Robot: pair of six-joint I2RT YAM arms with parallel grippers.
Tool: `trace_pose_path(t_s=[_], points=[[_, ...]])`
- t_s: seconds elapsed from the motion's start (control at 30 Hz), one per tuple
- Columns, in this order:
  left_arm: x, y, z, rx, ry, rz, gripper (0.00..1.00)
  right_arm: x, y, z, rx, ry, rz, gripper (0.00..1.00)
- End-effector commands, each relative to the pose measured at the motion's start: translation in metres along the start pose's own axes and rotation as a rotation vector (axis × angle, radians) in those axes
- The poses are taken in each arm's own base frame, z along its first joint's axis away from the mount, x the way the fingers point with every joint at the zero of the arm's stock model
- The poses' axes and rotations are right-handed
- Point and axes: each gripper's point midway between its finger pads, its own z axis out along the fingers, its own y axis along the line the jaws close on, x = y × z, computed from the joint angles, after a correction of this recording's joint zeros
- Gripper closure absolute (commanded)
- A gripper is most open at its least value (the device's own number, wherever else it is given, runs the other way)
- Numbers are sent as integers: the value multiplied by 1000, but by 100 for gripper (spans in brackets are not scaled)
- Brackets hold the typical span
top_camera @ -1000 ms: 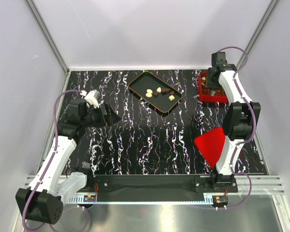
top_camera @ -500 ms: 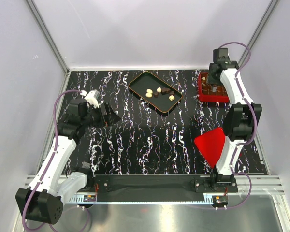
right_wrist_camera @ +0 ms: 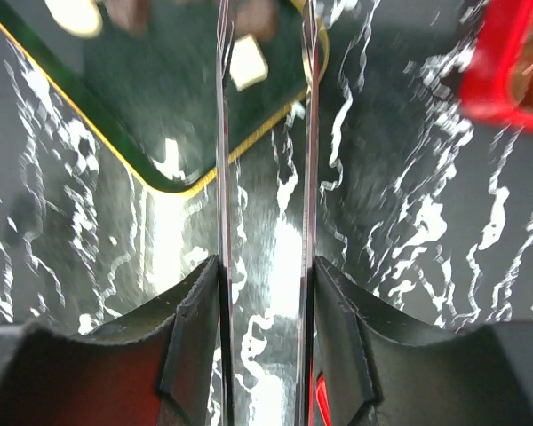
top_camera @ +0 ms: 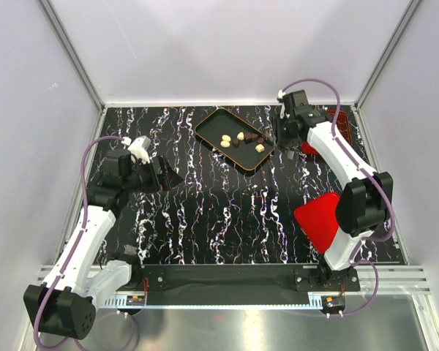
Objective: Pack the chocolate
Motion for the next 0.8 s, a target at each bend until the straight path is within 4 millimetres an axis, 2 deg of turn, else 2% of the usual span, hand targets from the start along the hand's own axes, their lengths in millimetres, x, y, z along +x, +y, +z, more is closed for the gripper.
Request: trace_pose_path(t_s=[0.0, 0.2, 0.77], points=[[-11, -2, -3, 7, -48, 34, 1, 2, 2, -2, -38, -15, -23, 49], [-12, -2, -3, 5, -51, 35, 1, 17, 18, 13, -110, 32, -63, 49], [-12, -2, -2, 6, -49, 34, 1, 41, 21, 52, -63, 104, -143, 49]])
